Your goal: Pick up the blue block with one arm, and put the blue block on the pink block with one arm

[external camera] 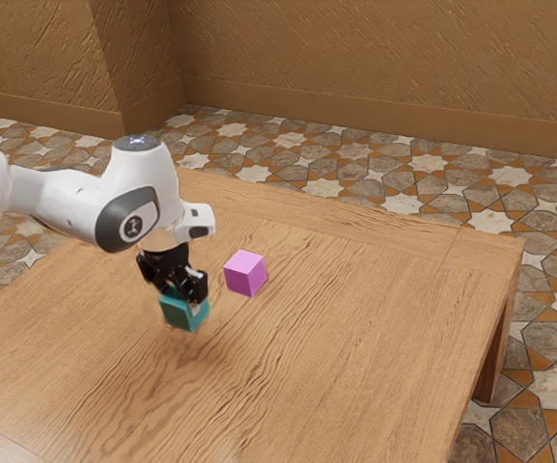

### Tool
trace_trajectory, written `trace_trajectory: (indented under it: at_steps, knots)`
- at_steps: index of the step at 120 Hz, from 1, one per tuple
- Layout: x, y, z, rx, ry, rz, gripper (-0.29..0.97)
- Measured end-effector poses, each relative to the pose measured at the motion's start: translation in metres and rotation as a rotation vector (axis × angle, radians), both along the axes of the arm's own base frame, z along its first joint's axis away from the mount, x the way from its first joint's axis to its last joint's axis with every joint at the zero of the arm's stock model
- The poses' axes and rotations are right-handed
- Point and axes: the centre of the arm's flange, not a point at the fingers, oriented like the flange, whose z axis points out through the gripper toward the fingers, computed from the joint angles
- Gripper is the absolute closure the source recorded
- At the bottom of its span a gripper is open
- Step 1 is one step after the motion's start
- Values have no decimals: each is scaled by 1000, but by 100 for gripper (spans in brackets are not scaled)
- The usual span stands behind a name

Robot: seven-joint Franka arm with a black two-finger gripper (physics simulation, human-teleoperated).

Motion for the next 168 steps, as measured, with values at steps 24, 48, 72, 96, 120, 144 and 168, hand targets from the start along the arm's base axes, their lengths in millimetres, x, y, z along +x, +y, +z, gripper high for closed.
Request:
trace_trajectory:
  at_steps: [24, 48, 72, 96, 120, 144, 168]
  knots:
    - [55, 0, 23, 4, 8, 7, 29]
    - [103, 4, 22, 10, 42, 16, 30]
    - [139, 3, 15, 14, 68, 15, 30]
    - [147, 1, 13, 15, 91, 14, 30]
    - [178, -7, 15, 21, 67, -6, 30]
    - [184, -16, 11, 22, 78, -25, 30]
    - [184, -15, 0, 25, 97, -28, 30]
